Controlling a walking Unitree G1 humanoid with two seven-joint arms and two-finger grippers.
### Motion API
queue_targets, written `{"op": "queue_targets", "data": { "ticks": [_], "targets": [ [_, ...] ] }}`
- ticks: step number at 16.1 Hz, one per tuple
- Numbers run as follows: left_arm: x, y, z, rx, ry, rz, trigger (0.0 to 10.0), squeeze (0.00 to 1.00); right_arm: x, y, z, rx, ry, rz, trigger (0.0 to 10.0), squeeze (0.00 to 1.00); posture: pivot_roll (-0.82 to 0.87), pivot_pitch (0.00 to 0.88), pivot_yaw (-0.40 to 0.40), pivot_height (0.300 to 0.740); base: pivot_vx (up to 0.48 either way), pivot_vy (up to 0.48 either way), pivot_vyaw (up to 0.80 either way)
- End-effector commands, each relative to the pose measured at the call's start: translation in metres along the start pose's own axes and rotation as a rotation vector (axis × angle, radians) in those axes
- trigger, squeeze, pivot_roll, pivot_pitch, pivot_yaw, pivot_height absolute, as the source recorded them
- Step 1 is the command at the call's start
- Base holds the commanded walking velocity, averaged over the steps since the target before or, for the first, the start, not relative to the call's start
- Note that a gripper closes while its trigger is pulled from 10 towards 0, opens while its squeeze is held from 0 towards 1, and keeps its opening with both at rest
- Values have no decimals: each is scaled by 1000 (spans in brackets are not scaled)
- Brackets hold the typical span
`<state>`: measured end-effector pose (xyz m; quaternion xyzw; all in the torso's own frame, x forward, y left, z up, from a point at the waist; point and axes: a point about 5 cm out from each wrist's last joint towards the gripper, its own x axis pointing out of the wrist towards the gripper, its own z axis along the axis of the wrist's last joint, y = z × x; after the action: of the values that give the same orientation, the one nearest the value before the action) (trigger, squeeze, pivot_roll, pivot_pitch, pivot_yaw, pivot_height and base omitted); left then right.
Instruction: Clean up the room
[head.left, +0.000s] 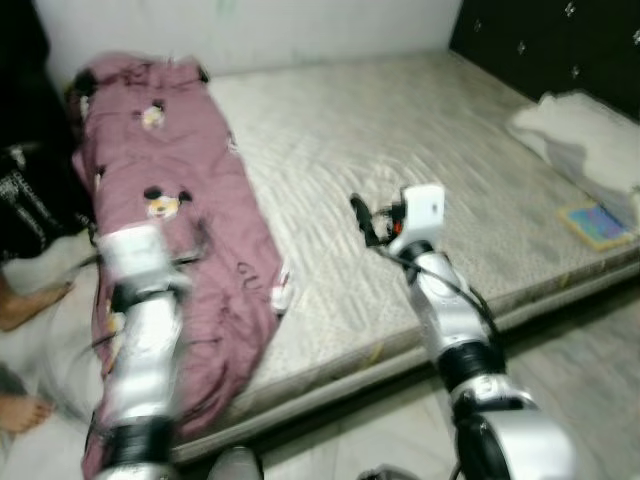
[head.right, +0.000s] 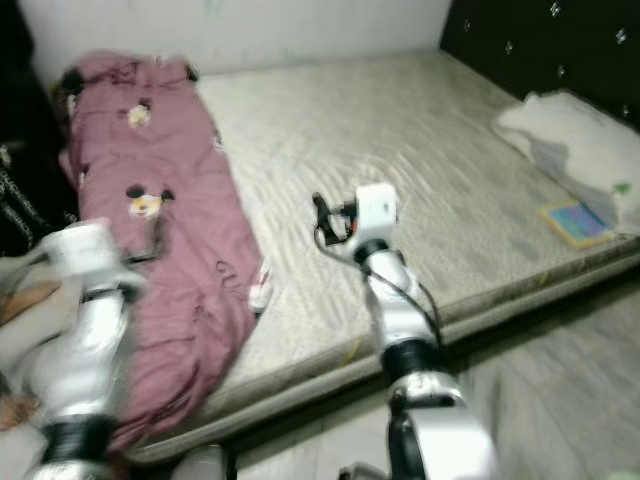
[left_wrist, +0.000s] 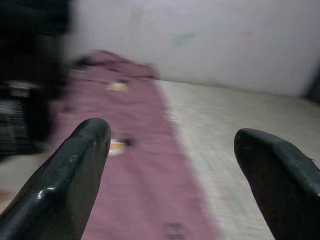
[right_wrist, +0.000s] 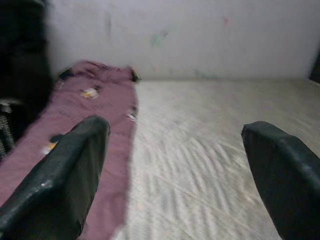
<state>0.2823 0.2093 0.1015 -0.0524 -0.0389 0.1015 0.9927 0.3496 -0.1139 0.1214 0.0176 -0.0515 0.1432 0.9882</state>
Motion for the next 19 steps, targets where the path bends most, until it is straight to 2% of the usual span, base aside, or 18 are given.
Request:
{"op": "queue_targets", "data": {
  "ticks": [1,5,6,10,14,19],
  "targets": [
    [-6,-6,5,17,-18,-36,10000,0,-9,-17,2,-23,-2,-52,10000,0,87,0,-13,740,0,0,0],
    [-65,9,-1,120,32,-53,10000,0,-57,-31,-6,-59,48,-108,10000,0,75,0,-5,740,0,0,0],
    [-69,11,1,124,34,-42,10000,0,-62,-32,-6,-93,65,-110,10000,0,72,0,-4,740,0,0,0],
    [-68,-1,11,133,35,-59,10000,0,-71,-22,-1,-80,96,-85,10000,0,63,34,3,740,0,0,600],
    [-74,0,11,144,67,-36,10000,0,-76,-20,1,-74,121,-81,10000,0,63,50,4,740,0,0,791],
    [-73,-1,11,126,102,-4,10000,0,-79,-17,3,-69,144,-71,10000,0,64,57,4,740,0,0,784]
  ]
}}
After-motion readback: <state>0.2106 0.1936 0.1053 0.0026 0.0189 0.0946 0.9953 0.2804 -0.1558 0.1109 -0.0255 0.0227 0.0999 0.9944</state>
